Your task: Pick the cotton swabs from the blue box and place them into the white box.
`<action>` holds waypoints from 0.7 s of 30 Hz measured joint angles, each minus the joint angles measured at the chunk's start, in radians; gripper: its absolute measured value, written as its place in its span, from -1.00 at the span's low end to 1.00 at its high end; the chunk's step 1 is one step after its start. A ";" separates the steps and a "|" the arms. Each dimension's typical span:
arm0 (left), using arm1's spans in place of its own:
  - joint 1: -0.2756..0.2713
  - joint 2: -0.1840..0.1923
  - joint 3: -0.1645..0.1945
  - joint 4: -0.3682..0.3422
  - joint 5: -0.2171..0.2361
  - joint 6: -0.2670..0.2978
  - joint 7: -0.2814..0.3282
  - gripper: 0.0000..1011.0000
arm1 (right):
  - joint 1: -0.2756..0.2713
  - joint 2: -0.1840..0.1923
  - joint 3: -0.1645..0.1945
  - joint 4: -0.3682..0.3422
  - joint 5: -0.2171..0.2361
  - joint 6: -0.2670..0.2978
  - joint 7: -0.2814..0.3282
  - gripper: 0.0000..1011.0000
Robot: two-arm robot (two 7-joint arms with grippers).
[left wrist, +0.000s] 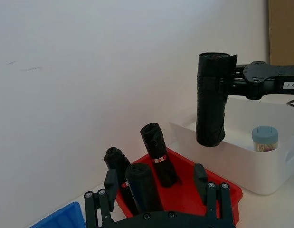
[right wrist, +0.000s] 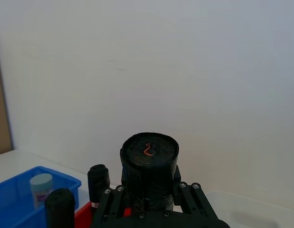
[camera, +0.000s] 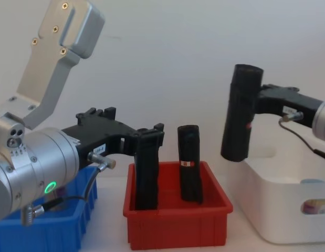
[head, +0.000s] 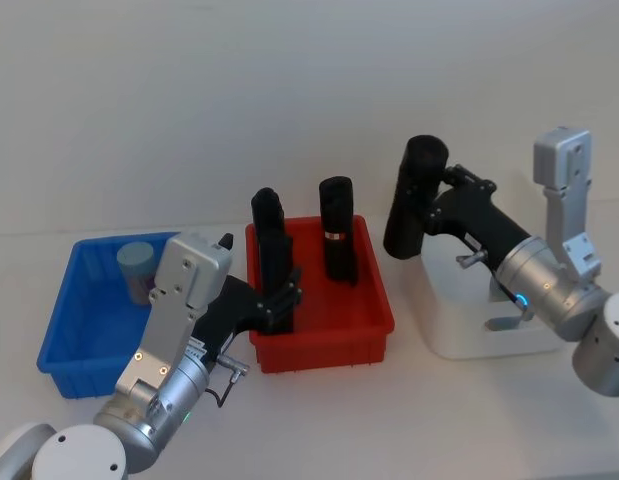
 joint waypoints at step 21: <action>0.000 0.000 0.000 0.000 0.000 0.000 0.000 0.99 | -0.101 0.057 0.046 -0.150 -0.044 0.206 -0.218 -0.10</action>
